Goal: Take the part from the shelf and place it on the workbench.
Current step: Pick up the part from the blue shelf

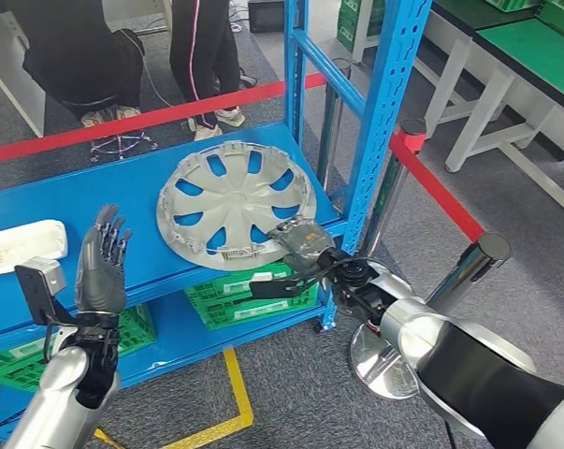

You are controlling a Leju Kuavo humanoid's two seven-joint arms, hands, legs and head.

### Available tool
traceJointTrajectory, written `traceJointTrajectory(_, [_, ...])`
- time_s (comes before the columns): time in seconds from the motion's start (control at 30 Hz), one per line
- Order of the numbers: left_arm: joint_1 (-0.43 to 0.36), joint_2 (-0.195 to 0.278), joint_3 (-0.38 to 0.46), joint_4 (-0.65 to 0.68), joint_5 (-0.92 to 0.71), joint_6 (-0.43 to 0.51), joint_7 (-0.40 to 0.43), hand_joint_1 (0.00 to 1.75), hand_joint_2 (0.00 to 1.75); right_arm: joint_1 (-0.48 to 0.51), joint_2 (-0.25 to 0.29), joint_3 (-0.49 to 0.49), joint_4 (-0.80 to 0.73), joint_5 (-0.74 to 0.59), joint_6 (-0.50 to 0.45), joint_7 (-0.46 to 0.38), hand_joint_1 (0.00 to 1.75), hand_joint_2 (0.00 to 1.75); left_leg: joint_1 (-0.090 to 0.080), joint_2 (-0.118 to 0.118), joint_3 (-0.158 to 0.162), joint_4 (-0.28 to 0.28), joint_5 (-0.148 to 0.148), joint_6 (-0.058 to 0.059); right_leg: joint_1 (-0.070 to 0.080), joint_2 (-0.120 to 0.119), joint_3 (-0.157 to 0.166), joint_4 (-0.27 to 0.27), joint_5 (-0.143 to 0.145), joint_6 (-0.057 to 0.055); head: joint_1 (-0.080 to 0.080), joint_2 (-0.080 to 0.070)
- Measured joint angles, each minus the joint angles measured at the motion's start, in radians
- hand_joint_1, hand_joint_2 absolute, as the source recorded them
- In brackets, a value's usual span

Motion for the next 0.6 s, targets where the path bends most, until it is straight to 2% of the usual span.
traceJointTrajectory(0.4, [0.000,0.001,0.000,0.000,0.002,0.005,0.000,0.00,0.00,-0.003,0.002,-0.033,-0.003,-0.026,0.017,-0.022,1.75,1.75,0.000,0.000,0.000,0.000,0.000,0.000,0.000,0.000,0.000,0.000,0.000,0.000,0.000,0.000])
traceJointTrajectory(0.6, [0.001,0.001,0.000,0.000,0.002,0.010,0.005,0.00,0.00,-0.012,0.024,-0.073,-0.033,-0.117,0.077,-0.072,1.75,1.75,0.000,0.000,-0.001,0.000,0.000,0.000,0.000,0.000,0.000,0.000,0.000,0.000,0.000,0.000])
